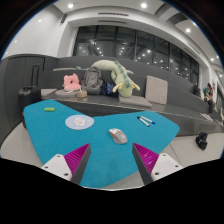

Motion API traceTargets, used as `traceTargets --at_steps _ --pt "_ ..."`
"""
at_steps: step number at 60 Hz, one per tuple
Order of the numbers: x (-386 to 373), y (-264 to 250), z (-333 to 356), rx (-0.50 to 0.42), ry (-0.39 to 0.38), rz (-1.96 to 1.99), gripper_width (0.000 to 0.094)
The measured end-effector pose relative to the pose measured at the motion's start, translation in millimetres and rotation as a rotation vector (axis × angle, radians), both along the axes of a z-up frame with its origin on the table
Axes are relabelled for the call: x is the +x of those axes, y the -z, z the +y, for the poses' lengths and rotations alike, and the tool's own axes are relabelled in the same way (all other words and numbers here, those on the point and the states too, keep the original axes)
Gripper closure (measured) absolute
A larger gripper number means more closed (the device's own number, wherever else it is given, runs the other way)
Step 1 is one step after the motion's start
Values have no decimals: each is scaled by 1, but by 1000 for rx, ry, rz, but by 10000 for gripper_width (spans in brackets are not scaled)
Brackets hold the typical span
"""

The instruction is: Arrange mouse

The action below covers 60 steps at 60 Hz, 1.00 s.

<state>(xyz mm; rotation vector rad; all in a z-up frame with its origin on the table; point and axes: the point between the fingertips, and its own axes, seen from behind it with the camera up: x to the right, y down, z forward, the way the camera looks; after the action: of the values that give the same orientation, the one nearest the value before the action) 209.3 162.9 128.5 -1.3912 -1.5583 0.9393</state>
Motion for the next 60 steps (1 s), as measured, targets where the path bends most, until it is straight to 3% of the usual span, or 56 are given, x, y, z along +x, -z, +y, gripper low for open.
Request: traceTargets --at_steps 12,29,60 --pt "-21 27 44 25 16 -4 79" --pt "-77 64 44 -40 -32 8 81" --pt "-210 134 53 -14 20 -133 82"
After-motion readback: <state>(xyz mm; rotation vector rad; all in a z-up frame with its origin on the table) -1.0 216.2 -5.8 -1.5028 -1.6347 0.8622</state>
